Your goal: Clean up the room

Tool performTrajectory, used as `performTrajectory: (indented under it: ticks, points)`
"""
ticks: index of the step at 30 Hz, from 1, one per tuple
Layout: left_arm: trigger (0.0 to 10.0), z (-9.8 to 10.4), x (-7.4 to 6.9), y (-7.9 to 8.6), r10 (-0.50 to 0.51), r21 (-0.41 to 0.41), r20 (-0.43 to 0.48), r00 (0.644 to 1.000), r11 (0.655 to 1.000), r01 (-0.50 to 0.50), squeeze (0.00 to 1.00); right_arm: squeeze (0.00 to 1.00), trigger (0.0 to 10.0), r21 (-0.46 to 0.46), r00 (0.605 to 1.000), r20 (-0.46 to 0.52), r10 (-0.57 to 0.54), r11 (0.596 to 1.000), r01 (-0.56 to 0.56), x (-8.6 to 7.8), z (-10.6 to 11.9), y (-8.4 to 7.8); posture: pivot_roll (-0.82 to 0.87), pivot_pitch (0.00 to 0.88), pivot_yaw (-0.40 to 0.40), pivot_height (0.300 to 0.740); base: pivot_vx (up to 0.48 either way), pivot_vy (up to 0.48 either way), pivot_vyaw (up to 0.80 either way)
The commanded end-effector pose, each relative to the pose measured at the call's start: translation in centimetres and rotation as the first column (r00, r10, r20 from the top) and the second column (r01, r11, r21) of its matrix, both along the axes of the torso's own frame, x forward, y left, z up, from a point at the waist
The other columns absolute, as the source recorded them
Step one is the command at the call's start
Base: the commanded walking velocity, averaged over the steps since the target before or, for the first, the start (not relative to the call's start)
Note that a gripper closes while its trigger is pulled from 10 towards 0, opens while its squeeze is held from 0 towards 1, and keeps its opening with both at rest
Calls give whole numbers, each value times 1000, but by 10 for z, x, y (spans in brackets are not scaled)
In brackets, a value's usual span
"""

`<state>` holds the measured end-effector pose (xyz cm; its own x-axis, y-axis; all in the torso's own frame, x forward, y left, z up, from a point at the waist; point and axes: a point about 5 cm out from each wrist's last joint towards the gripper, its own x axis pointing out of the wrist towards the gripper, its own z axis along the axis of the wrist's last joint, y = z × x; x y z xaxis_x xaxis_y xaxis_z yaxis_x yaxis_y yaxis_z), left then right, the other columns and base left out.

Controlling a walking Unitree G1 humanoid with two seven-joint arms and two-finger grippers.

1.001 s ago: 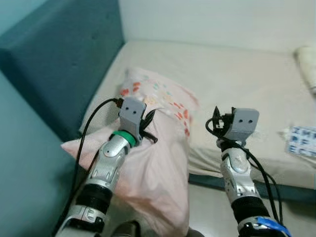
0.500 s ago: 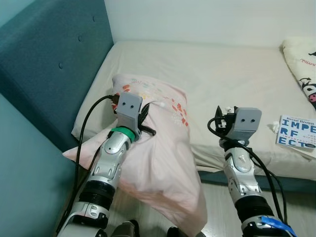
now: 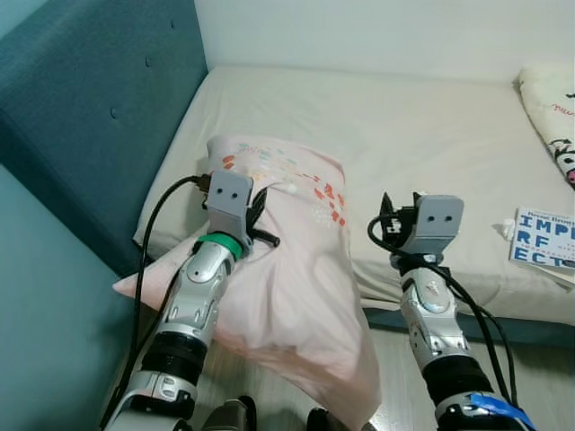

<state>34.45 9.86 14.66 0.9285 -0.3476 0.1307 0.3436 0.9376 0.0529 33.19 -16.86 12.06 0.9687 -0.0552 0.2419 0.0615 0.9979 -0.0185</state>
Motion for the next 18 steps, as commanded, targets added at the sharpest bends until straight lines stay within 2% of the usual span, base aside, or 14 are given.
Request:
performTrajectory:
  ticks: [1, 5, 10, 18]
  points:
    - [10000, 14, 0, 0, 0, -23, 81, 997, 1000, 2, 0, 0, 10000, -3, 1000, -16, 25, 1000, -25, 0, -1, 3, 11, 74, 47, 740, 337, 0, 0]
    - [10000, 14, 0, 0, 4, -21, 82, 997, 1000, -2, 0, 0, 10000, -22, 999, -20, 42, 999, -43, 0, -1, 5, 17, 77, 40, 740, 346, 0, 0]
    - [10000, 15, 1, 4, 18, -18, 84, 996, 1000, -17, 0, 0, 10000, -45, 998, -26, 63, 997, -64, 1, -2, 9, 24, 81, 39, 740, 349, 0, 800]
    - [10000, 16, 1, 8, 36, -18, 86, 996, 999, -34, 0, 0, 10000, -24, 996, -24, 91, 995, -92, 0, -3, 13, 22, 82, 41, 740, 360, 0, 0]
